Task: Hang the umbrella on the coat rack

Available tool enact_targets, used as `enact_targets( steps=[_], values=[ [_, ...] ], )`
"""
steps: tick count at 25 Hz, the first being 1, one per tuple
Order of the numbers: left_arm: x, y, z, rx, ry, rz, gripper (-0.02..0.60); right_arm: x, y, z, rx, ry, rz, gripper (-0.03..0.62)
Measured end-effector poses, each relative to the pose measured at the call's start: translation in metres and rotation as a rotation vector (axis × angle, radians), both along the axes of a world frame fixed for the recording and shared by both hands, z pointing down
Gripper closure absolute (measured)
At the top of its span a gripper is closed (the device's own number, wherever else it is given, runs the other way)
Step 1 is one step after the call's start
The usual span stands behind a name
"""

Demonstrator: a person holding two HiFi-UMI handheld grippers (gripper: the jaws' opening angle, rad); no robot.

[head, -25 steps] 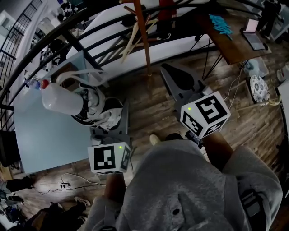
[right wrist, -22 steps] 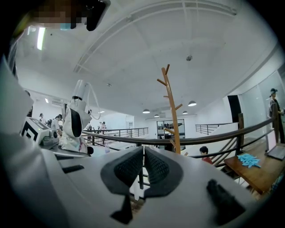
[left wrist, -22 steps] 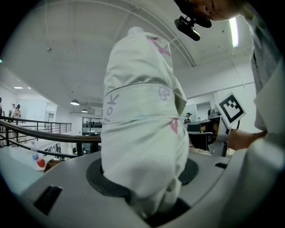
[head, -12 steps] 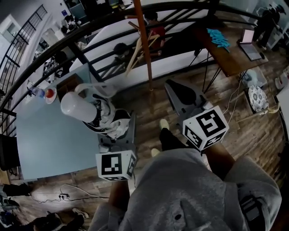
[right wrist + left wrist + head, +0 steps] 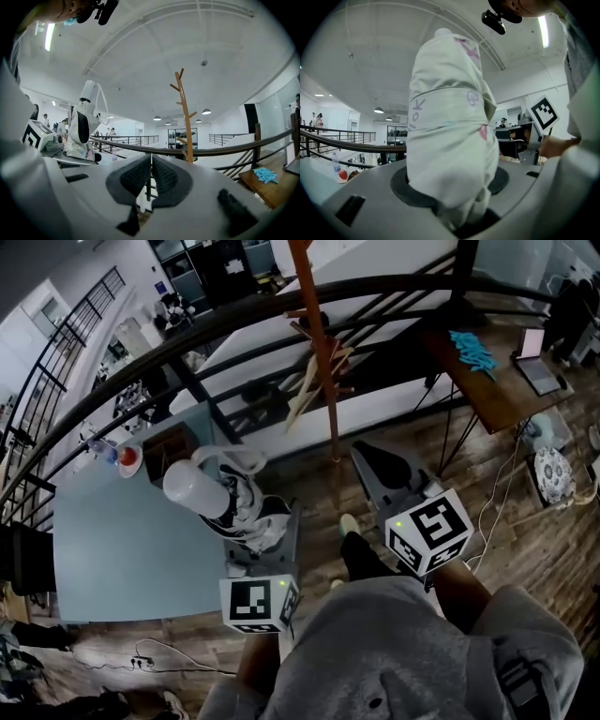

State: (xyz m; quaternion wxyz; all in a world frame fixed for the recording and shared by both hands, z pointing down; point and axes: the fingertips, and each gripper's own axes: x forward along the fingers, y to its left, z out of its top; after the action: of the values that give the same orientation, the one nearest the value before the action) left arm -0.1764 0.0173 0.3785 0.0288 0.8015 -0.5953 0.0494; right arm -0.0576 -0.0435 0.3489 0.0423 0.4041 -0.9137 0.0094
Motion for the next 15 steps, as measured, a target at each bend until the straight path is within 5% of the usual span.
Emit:
enact_targets(
  steps=[15],
  values=[
    [-0.004, -0.088, -0.014, -0.013, -0.025, 0.009, 0.338, -0.018, -0.078, -0.01, 0.022, -0.006, -0.055, 0.569]
  ],
)
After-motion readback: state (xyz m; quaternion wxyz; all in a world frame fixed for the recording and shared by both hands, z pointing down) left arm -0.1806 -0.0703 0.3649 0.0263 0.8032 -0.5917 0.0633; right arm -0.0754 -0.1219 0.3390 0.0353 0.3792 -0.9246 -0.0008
